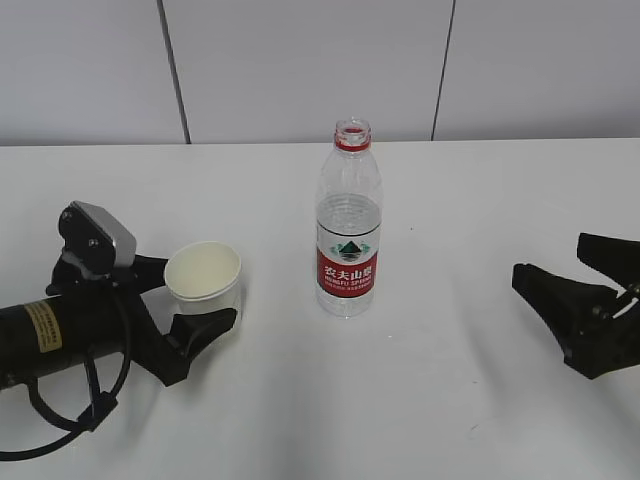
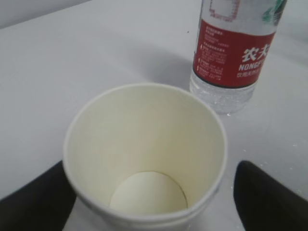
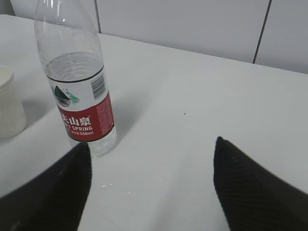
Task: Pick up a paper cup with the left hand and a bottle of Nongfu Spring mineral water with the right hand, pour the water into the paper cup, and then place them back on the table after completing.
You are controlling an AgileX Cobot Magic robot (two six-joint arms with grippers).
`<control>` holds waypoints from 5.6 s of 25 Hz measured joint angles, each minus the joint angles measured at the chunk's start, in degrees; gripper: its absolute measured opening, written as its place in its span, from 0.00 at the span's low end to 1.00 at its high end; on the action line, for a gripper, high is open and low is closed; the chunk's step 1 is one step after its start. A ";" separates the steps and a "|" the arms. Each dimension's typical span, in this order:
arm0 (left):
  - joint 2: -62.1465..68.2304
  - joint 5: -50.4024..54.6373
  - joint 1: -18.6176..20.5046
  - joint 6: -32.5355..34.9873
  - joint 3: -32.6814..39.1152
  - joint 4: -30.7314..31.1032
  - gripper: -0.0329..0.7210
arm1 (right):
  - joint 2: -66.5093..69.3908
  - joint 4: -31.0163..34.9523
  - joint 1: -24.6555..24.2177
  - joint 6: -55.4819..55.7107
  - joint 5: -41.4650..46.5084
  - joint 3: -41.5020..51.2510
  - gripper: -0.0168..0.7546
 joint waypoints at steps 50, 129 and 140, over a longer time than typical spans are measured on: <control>2.77 -5.70 0.00 0.00 -0.24 -0.84 0.67 | 16.99 -17.00 0.00 5.00 -8.34 -11.06 0.78; -5.43 -2.60 -3.20 -10.36 -0.24 10.17 0.66 | 34.39 -44.19 12.49 4.77 17.57 -50.91 0.51; -7.81 -2.48 -3.32 -10.52 -0.24 10.28 0.66 | 34.39 -50.18 15.68 4.12 23.73 -53.62 0.51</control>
